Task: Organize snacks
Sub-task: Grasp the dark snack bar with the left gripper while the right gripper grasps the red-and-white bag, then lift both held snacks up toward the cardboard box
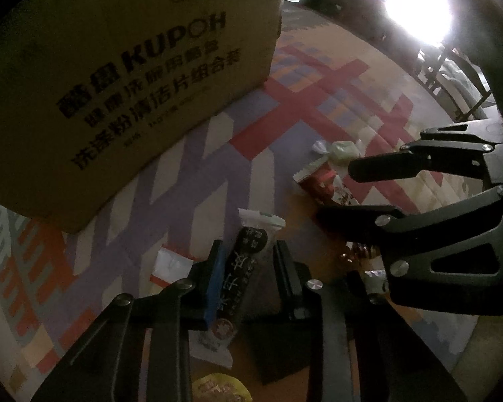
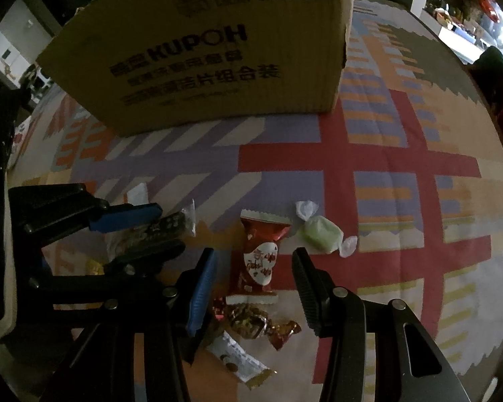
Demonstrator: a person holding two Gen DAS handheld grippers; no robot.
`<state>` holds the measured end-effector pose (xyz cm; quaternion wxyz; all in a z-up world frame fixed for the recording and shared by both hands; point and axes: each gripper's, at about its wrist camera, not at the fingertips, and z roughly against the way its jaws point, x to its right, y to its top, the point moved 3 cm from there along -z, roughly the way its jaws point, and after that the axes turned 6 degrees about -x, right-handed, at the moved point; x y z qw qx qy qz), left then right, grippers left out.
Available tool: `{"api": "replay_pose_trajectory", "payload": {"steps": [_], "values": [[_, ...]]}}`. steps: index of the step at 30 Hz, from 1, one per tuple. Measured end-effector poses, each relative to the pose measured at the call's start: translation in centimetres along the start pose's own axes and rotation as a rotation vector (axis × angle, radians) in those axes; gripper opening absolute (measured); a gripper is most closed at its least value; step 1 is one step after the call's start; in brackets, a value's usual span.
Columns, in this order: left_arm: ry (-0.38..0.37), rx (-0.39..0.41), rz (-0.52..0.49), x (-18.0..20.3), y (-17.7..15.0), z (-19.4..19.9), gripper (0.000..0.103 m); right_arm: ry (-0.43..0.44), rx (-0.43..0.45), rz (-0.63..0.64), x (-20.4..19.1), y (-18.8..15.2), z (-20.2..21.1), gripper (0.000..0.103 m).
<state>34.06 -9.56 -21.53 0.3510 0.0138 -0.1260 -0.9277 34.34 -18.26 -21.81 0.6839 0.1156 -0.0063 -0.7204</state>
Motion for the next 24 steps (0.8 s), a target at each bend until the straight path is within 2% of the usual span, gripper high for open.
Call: {"api": "replay_pose_trajectory", "payload": {"steps": [3, 7, 9, 18, 19, 24], "values": [[0.017, 0.01, -0.001, 0.0, 0.0, 0.0, 0.025, -0.007, -0.005, 0.006, -0.2, 0.1, -0.3, 0.041], [-0.004, 0.014, 0.039, -0.4, 0.0, 0.1, 0.022, -0.006, -0.013, 0.018, -0.5, 0.2, -0.9, 0.028], [-0.011, 0.018, 0.063, -0.7, 0.0, 0.2, 0.021, 0.002, -0.009, 0.02, -0.6, 0.1, -1.0, 0.024], [0.001, 0.074, 0.139, -1.8, -0.1, 1.9, 0.018, 0.024, 0.012, 0.014, -0.7, 0.0, -0.3, 0.024], [-0.002, 0.08, 0.145, -1.7, 0.0, 2.1, 0.017, 0.028, 0.017, 0.014, 0.3, -0.3, 0.4, 0.024], [0.001, 0.134, 0.187, -1.9, -0.3, 4.0, 0.017, 0.027, 0.07, 0.026, -0.1, -0.4, 2.6, 0.024]]}}
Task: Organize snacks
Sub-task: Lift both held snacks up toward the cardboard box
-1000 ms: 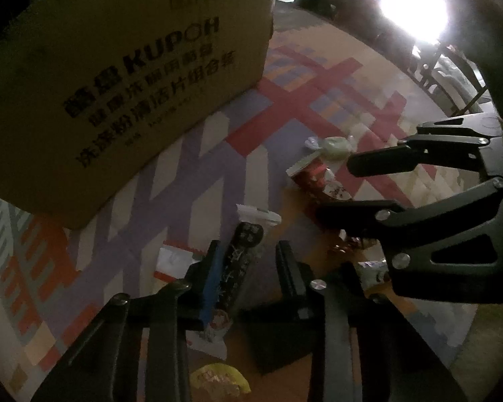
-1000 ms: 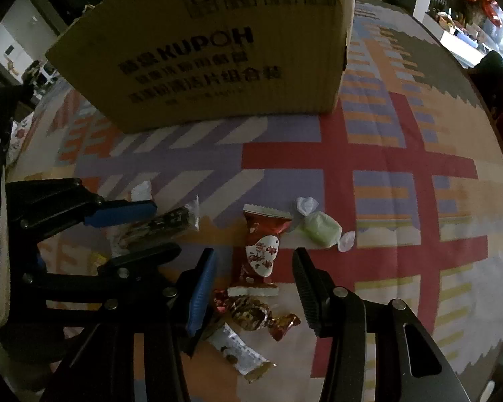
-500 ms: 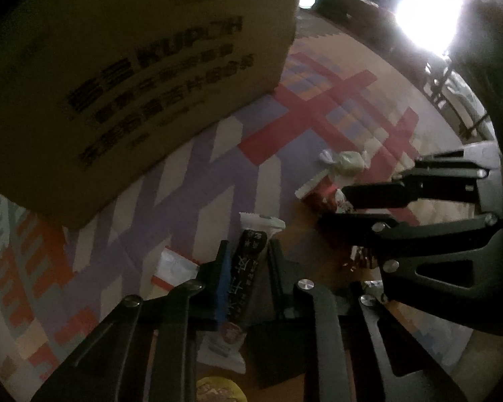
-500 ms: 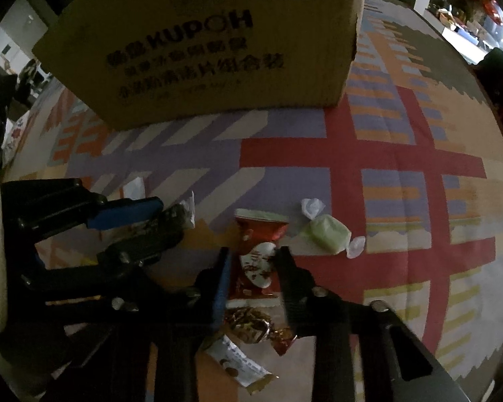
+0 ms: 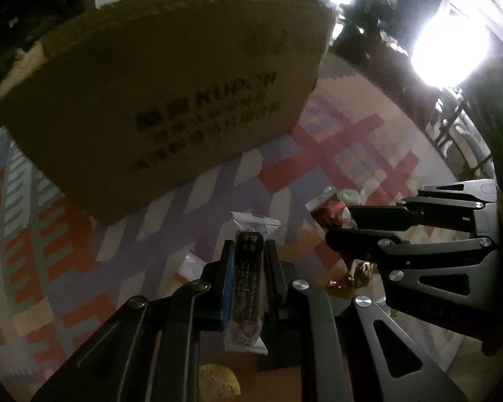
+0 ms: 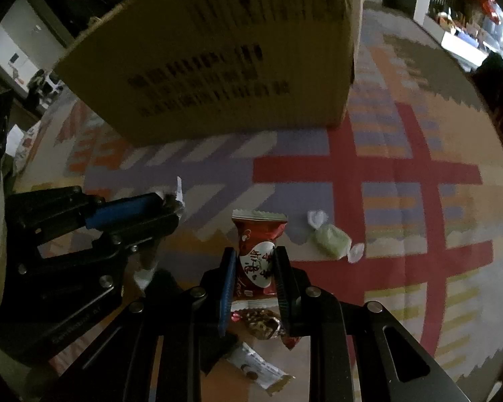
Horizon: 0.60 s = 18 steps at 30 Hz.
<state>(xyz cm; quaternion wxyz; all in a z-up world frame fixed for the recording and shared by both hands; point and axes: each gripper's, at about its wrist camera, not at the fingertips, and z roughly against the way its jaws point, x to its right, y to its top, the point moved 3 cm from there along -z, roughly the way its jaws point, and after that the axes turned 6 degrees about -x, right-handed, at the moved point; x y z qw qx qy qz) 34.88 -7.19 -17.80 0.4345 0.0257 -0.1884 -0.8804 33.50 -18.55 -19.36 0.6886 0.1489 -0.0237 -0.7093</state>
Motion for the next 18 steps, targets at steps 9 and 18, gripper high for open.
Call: {"api": "replay_pose_trajectory", "payload": {"steps": [9, 18], "values": [[0.067, 0.091, 0.068, -0.4, -0.2, 3.3, 0.017, 0.013, 0.08, 0.044, -1.7, 0.3, 3.5, 0.024], [0.091, 0.162, 0.149, -0.6, -0.5, 6.7, 0.017, 0.025, 0.135, 0.067, -3.3, 0.7, 5.8, 0.024]]}}
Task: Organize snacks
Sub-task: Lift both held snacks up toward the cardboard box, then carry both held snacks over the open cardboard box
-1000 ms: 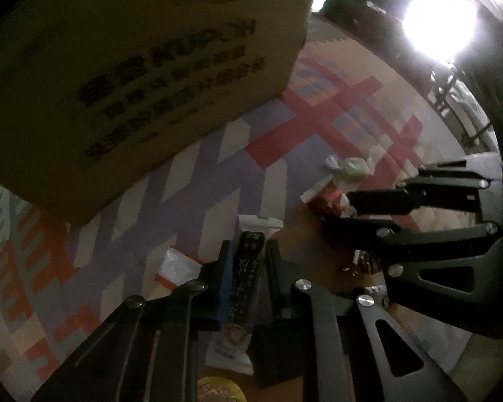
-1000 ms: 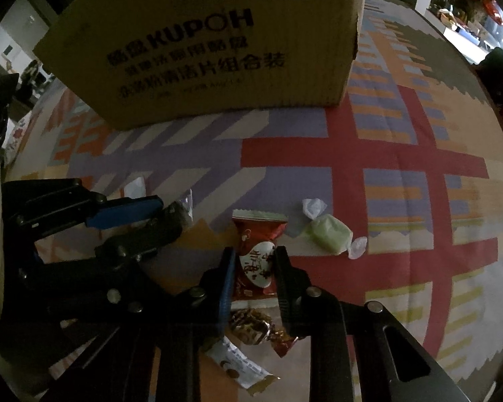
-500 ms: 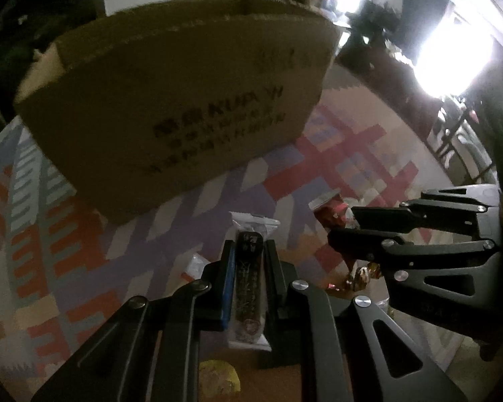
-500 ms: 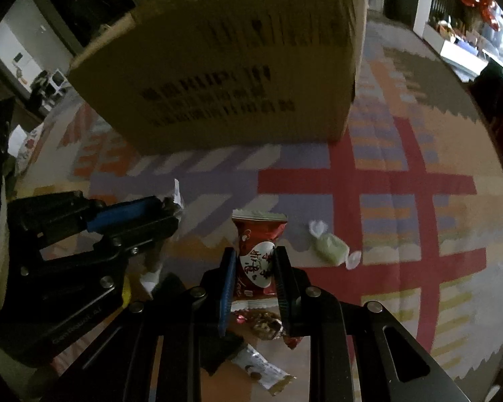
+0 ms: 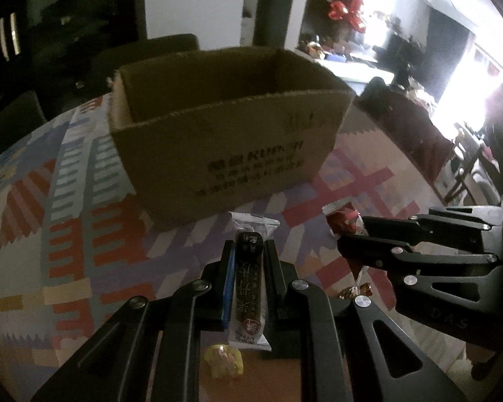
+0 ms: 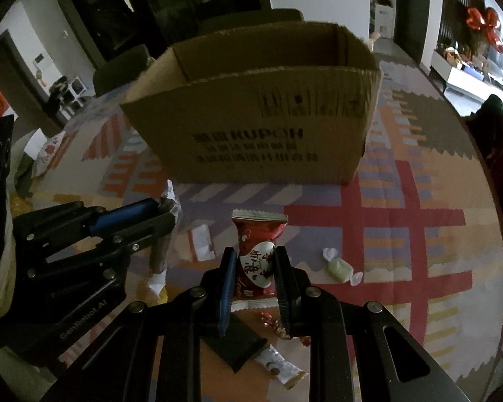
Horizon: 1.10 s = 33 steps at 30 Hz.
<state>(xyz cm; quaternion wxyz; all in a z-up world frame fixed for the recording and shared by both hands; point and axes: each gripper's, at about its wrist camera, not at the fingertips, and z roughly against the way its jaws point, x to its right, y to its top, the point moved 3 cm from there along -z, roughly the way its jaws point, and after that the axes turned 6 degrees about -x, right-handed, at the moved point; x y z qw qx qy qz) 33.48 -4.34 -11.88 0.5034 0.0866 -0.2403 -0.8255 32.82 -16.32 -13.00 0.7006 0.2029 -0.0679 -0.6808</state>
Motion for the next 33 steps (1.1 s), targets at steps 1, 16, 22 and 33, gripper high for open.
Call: {"api": "replay_pose_trajectory", "payload": {"steps": [1, 16, 22, 33], "values": [[0.002, 0.006, 0.008, -0.1, 0.1, 0.4, 0.017, 0.001, 0.005, 0.002, 0.0, 0.1, 0.3, 0.024], [0.003, 0.157, 0.039, 0.4, 3.8, 7.0, 0.017, 0.043, 0.173, 0.028, -0.7, 3.4, 6.5, 0.024], [0.003, 0.223, 0.036, 0.3, 6.3, 9.1, 0.017, 0.059, 0.233, 0.052, -1.0, 6.1, 8.8, 0.024], [0.025, 0.29, 0.026, -0.3, 10.8, 11.1, 0.017, 0.066, 0.294, 0.091, -1.6, 10.6, 10.9, 0.024]]}}
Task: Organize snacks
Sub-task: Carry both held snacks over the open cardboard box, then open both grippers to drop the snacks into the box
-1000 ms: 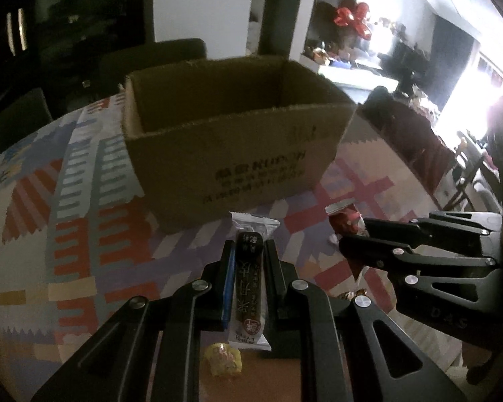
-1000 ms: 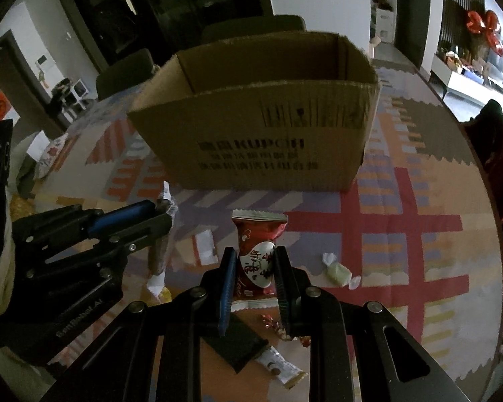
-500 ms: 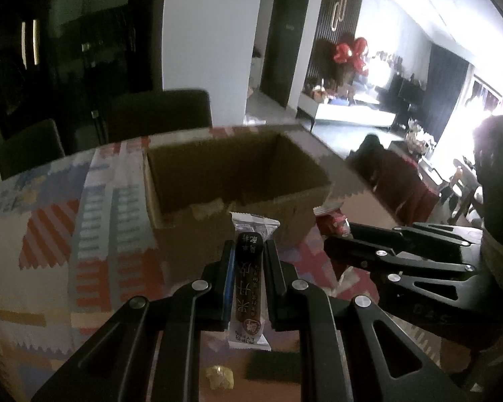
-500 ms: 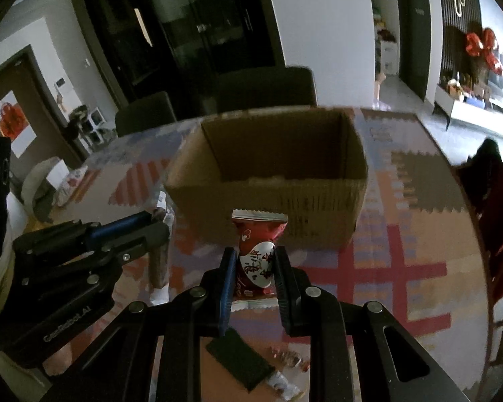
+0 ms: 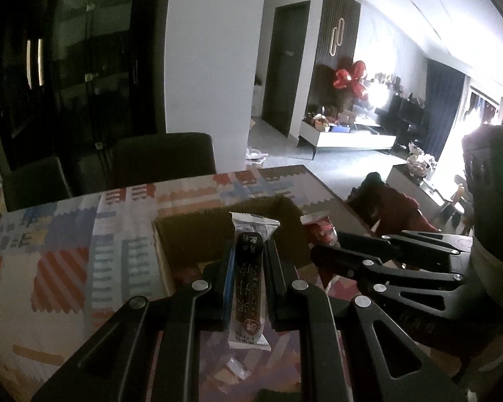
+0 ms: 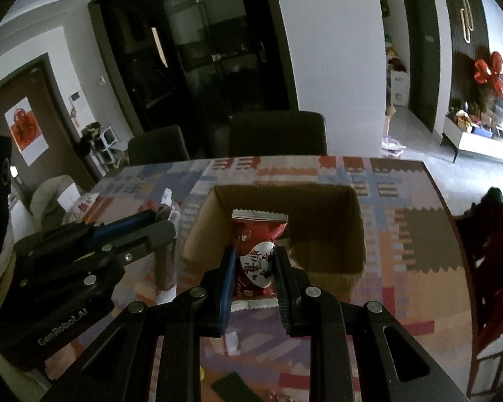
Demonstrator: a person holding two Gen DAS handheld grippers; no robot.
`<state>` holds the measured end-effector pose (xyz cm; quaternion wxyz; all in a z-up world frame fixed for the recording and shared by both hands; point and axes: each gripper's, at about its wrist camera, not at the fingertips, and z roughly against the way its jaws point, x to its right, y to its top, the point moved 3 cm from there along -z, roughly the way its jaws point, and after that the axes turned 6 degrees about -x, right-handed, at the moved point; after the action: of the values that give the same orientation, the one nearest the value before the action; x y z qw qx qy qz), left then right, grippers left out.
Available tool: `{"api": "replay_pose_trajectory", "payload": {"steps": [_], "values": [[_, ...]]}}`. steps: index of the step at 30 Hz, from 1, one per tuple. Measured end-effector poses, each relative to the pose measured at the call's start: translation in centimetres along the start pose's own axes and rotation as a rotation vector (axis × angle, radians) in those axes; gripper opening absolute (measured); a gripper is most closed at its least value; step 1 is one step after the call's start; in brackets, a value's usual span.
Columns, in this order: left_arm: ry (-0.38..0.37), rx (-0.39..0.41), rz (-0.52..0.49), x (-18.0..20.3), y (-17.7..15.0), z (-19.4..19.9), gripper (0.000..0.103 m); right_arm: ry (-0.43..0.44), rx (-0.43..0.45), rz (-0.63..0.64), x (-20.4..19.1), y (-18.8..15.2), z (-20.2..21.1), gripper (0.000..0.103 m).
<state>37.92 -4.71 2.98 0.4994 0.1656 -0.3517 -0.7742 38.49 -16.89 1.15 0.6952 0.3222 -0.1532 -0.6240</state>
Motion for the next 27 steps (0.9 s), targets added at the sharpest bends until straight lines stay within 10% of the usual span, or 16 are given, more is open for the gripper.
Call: {"api": "replay_pose_trajectory", "payload": {"steps": [24, 27], "values": [[0.076, -0.147, 0.031, -3.8, 4.1, -9.7, 0.018, -0.081, -0.143, 0.003, 3.4, 4.5, -9.0, 0.024], [0.1, -0.167, 0.042, -4.1, 3.6, -10.2, 0.043, -0.105, -0.155, 0.006, 3.9, 4.3, -9.5, 0.035]]}}
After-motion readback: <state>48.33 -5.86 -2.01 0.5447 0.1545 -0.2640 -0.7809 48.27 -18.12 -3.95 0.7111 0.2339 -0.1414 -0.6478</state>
